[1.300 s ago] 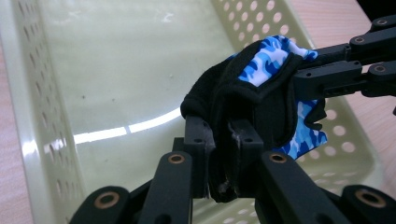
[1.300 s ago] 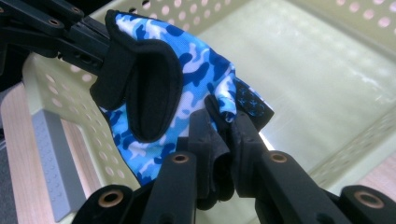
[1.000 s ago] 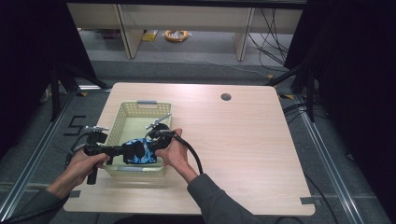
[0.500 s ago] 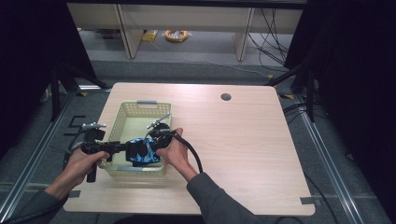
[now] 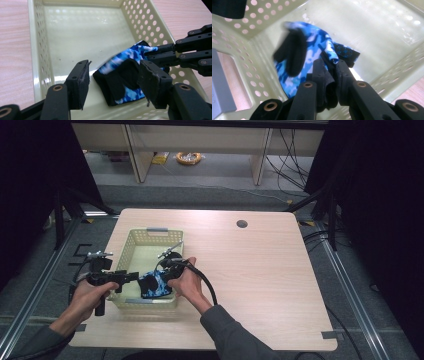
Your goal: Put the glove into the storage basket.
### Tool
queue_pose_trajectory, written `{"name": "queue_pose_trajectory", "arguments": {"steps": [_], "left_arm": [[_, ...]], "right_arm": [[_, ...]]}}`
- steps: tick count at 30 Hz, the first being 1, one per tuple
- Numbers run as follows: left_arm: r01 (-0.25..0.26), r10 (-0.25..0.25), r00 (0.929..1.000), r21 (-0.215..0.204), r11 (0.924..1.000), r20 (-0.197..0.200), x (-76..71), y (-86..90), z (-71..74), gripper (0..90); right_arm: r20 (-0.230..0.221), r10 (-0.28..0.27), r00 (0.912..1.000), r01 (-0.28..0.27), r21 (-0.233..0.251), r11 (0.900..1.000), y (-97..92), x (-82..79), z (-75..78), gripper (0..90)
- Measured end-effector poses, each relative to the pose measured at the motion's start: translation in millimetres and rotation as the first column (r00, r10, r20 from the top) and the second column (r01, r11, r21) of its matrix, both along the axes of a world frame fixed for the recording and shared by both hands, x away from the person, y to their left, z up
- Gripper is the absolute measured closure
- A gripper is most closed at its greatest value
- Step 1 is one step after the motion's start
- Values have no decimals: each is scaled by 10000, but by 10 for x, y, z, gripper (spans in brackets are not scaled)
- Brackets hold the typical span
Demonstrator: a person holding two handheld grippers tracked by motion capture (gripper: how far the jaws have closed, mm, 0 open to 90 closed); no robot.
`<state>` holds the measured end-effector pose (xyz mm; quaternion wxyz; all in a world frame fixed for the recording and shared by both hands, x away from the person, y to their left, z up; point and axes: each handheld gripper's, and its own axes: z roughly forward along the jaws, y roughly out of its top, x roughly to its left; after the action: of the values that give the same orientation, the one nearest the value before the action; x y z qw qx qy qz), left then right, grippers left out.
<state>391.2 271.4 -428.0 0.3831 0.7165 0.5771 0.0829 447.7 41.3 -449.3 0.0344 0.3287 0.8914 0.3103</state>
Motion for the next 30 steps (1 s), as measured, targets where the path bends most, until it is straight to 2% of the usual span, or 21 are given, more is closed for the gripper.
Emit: {"name": "queue_pose_trajectory", "arguments": {"steps": [11,13,18,21,27,30], "left_arm": [[534,-534,9981,-10,9986,-297,-26,-62,-50,427],[547,-550,9979,-97,9985,-342,-35,-72,-52,416],[583,-596,9968,-244,9980,-540,-48,-85,-70,395],[605,-622,9964,-303,9977,-568,-48,-91,-70,394],[668,-685,9968,-405,9969,-414,-67,-122,-25,391],[830,-857,9956,-686,9942,-377,-88,-150,12,382]], "right_arm": [[-220,-93,9997,94,22,10000,27,-7,-8,777],[-43,125,9999,-125,-49,9999,32,8,-17,760],[51,-11,10000,12,-282,9996,54,-9,7,669],[381,14,9993,4,-467,9989,56,-10,42,599],[874,65,9961,-65,-7,10000,33,-43,208,551],[929,66,9957,-91,263,9996,-6,-75,299,537]]}}
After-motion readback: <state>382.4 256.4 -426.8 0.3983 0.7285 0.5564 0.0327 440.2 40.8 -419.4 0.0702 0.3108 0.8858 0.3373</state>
